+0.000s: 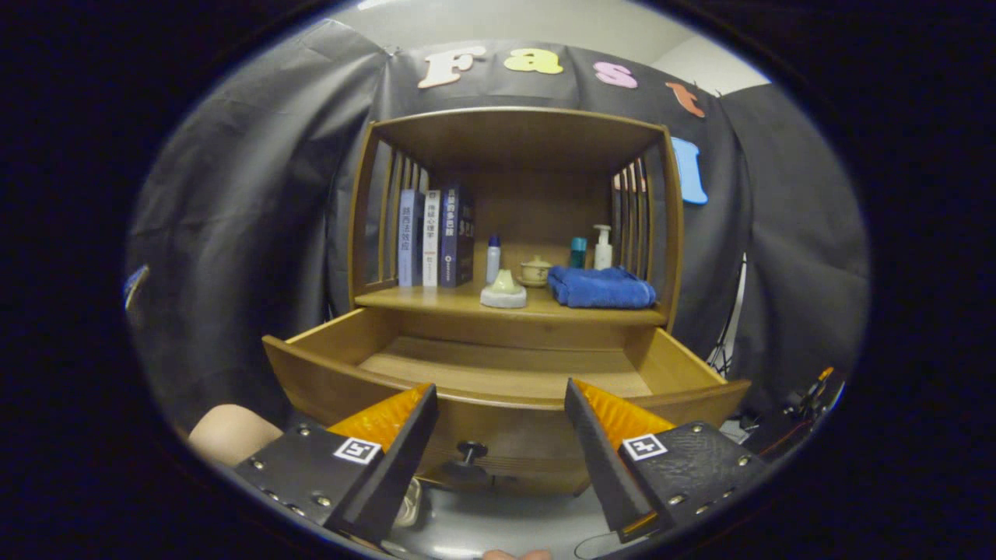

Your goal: Pull open the drawer, take out the items inside it, and place them on the countertop above the cabinet.

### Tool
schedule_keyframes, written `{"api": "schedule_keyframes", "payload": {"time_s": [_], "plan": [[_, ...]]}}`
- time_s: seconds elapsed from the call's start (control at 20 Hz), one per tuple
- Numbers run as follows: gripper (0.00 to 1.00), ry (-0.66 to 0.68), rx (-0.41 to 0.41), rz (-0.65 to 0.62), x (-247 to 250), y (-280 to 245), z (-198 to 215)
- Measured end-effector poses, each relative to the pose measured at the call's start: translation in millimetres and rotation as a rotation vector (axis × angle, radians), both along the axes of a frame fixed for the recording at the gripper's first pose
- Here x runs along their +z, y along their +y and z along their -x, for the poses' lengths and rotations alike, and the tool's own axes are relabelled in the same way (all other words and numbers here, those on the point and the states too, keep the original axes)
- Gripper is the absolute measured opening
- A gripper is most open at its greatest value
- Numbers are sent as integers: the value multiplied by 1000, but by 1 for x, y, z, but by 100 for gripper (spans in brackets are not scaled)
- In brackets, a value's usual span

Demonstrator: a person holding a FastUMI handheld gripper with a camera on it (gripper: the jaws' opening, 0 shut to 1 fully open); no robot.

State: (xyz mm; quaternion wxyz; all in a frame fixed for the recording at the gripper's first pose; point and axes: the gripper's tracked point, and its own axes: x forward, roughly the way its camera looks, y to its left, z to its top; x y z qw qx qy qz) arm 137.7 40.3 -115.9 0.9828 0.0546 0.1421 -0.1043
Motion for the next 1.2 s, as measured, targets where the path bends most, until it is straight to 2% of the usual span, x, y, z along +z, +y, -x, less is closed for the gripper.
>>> {"api": "schedule_keyframes", "payload": {"time_s": [0.1,0.15,0.4,0.85,1.2], "plan": [[97,51,-24,-12,-19,-1,-2],[97,12,-32,3,-14,-4,-13],[97,36,-55,134,-15,-5,-13],[99,9,-26,126,-11,-15,-49],[100,24,-34,115,-20,-25,-109]]}}
